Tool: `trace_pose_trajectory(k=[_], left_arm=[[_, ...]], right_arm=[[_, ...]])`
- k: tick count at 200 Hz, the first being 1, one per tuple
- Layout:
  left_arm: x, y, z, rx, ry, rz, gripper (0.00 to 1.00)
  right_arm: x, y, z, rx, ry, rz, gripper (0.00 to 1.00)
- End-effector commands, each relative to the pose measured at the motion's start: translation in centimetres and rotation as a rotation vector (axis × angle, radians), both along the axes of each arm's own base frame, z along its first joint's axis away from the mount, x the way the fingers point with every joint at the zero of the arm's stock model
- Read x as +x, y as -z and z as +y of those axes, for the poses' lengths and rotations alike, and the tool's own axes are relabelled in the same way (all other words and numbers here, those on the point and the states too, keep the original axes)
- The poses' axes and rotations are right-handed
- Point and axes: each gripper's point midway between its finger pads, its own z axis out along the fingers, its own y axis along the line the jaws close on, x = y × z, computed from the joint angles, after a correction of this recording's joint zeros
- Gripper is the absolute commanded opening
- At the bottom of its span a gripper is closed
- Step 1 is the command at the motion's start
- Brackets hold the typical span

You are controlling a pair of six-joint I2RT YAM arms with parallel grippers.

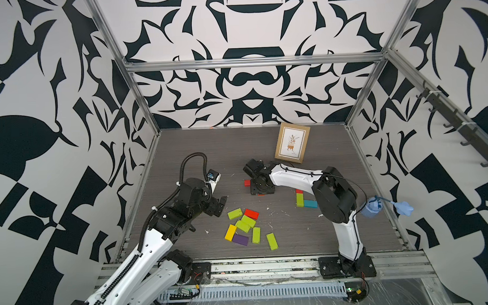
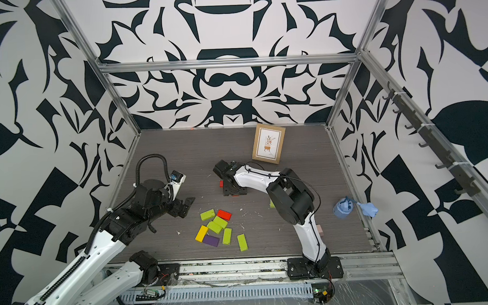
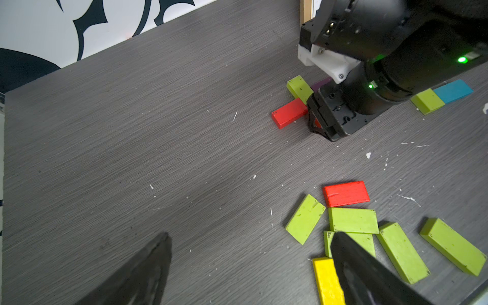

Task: Assemble the letter t with building blocks
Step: Assemble the building block at the center of the board, then pick up the building block from the center of the board.

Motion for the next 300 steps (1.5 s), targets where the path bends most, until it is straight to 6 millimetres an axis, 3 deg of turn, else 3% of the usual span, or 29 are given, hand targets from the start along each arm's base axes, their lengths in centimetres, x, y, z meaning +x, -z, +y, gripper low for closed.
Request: trace_pose_trajectory(k=[1, 48, 63, 124, 197, 261, 300], left_arm=[[0.0, 0.1, 0.1, 0.0, -0.002, -0.001, 0.98], [-0.1, 0.1, 0.1, -0.001, -0.002, 0.0, 0.98], [0.0, 0.0, 0.1, -0.002, -0.002, -0.002, 0.98], [-0.1, -0.1, 0.1, -0.005, -0.003, -0.003, 0.98], [-0.1, -0.1, 0.1, -0.006, -0.004, -0.001, 0.98], [0.0, -0.1, 0.1, -0.006, -0.005, -0.001, 0.98], [0.0, -0.1, 0.1, -0.005, -0.007, 0.0, 0.98]], right_arm=[[0.1, -3.7, 0.4, 0.05, -0.042, -0.06, 0.66], [-1.9, -5.8, 0.6, 0.005, -0.144, -0.086, 0.69], [-2.3, -6.5, -0.3, -0.061, -0.153, -0.118, 0.69], [-8.1, -6.9, -1.7, -0.147, -0.226, -0.091, 0.69], [-14.5, -4.4, -1.8, -0.026, -0.246, -0.03, 0.68], [-17.7, -2.4, -3.2, -0.005, -0.24, -0.019, 0.67], [-19.6, -1.8, -2.9, 0.023, -0.284, 0.029, 0.67]])
